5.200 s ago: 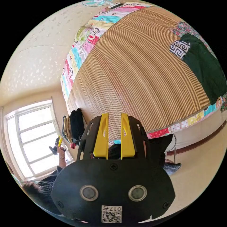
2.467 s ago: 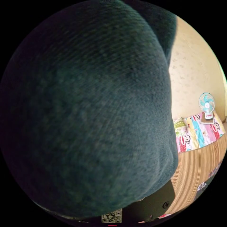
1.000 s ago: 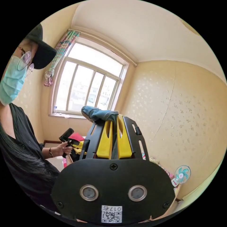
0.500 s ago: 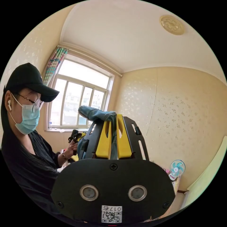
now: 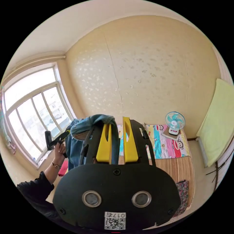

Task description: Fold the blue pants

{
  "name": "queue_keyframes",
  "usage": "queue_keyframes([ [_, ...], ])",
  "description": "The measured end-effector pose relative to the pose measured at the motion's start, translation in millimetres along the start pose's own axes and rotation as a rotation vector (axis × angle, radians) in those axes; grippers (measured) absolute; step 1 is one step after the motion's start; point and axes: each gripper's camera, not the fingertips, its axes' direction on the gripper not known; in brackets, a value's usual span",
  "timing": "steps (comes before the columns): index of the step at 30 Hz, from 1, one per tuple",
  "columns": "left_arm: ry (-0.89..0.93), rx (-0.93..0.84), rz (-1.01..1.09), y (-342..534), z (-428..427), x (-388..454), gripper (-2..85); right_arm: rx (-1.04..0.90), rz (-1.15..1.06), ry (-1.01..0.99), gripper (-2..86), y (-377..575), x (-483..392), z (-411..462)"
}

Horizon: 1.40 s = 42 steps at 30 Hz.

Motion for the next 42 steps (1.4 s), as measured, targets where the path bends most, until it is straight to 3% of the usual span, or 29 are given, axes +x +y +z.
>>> queue_keyframes([
  [2, -0.172, -0.213, -0.1, -18, 63, -89, 6.7, -0.129, 0.111, 0.075, 7.8, -9, 55, 80],
  [6, -0.248, -0.302, -0.195, 27, 54, -199, 7.5, -0.16, 0.151, -0.005, 8.9, 54, 105, 139],
  [9, -0.337, -0.454, -0.275, 113, 34, -290, 7.8, -0.405, 0.166, -0.094, 9.1, 158, 145, 209],
  [11, -0.369, -0.632, -0.405, 203, 16, -362, 8.0, -0.669, 0.215, -0.15, 9.1, 272, 174, 267],
  [16, -0.3, -0.95, -0.581, 374, -14, -440, 10.0, -1.091, 0.329, -0.195, 9.4, 497, 186, 314],
  [20, -0.333, -1.133, -0.489, 442, -21, -460, 11.5, -1.225, 0.429, -0.299, 10.0, 606, 165, 307],
  [25, -0.35, -1.177, -0.519, 474, -22, -501, 11.0, -1.195, 0.508, -0.215, 11.8, 648, 165, 297],
  [28, -0.401, -1.165, -0.512, 477, -31, -518, 3.9, -1.187, 0.588, -0.219, 9.5, 660, 178, 290],
  [30, -0.382, -1.193, -0.505, 476, -38, -527, 2.1, -1.193, 0.58, -0.113, 5.9, 657, 186, 274],
  [35, -0.076, -1.24, -0.62, 478, -108, -551, 0.2, -1.263, 0.488, -0.399, 3.1, 646, 185, 194],
  [39, -0.106, -1.21, -0.71, 490, -182, -563, 0.6, -1.356, 0.512, -0.529, 3.2, 667, 178, 137],
  [42, -0.243, -1.227, -0.797, 511, -222, -571, 2.9, -1.432, 0.624, -0.487, 4.0, 686, 186, 104],
])
